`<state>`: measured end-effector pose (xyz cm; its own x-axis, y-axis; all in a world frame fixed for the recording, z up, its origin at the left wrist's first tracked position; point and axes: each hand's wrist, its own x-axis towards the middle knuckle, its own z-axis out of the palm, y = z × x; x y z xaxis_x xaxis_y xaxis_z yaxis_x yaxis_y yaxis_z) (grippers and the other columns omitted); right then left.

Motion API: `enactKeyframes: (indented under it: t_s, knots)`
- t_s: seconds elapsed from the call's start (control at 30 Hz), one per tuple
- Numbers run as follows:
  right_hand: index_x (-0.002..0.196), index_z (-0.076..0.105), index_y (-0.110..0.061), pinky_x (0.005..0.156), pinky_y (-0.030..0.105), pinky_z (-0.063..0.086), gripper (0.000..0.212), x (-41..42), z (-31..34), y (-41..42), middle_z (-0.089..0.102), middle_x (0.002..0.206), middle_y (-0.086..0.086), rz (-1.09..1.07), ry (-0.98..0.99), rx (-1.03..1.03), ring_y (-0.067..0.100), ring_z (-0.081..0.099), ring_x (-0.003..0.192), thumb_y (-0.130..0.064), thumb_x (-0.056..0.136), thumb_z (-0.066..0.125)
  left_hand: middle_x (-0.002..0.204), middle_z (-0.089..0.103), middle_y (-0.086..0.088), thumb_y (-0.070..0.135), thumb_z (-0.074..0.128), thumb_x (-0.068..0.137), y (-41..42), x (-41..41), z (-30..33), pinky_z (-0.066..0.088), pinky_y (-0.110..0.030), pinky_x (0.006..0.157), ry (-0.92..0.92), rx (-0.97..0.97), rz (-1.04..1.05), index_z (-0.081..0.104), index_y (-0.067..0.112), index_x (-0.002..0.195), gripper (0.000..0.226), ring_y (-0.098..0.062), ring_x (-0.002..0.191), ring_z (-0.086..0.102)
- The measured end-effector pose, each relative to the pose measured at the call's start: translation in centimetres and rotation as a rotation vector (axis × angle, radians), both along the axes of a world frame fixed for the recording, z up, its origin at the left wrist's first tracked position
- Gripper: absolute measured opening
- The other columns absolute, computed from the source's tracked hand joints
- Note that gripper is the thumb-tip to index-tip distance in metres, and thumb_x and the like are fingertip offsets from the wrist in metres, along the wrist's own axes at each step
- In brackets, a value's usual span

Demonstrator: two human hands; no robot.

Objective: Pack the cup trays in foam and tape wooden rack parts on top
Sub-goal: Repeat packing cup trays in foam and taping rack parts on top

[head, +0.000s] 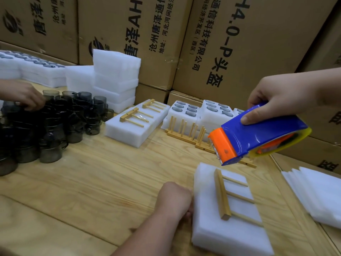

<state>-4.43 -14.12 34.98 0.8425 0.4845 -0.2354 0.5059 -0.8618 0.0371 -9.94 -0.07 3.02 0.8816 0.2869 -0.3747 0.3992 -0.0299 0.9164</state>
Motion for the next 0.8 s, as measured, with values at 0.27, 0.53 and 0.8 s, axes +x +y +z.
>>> enactKeyframes:
  t_s: [0.27, 0.53, 0.8]
  knots:
    - [0.088, 0.075, -0.019, 0.059, 0.026, 0.059, 0.064, 0.6, -0.8, -1.8, 0.077, 0.077, -0.005, -0.003, -0.016, 0.037, 0.013, 0.075, 0.070, -0.075, 0.059, 0.063, 0.078, 0.073, -0.008, 0.024, 0.061, 0.072, -0.5, -0.3, -0.2, 0.046, -0.025, 0.036, -0.038, 0.235, 0.010, 0.052, 0.025, 0.117, 0.046, -0.020, 0.041, 0.066]
    - [0.080, 0.076, -0.019, 0.055, 0.024, 0.055, 0.064, 1.4, -3.2, -6.3, 0.076, 0.074, -0.004, -0.046, -0.023, 0.091, 0.012, 0.072, 0.066, -0.078, 0.058, 0.064, 0.082, 0.065, 0.011, 0.034, 0.059, 0.089, -0.5, -0.7, 0.4, 0.052, -0.030, 0.079, -0.442, 0.467, 0.135, 0.062, 0.034, 0.098, 0.010, -0.009, 0.083, 0.062]
    - [0.071, 0.073, -0.022, 0.056, 0.026, 0.048, 0.058, 3.0, -8.3, -11.6, 0.071, 0.066, -0.005, -0.148, 0.019, 0.143, 0.006, 0.063, 0.057, -0.078, 0.062, 0.066, 0.159, -0.007, 0.027, 0.062, 0.054, 0.095, -2.3, -0.3, 1.5, -0.004, -0.016, 0.114, -0.482, 0.325, -0.509, 0.002, 0.030, 0.162, 0.091, 0.010, 0.145, -0.014]
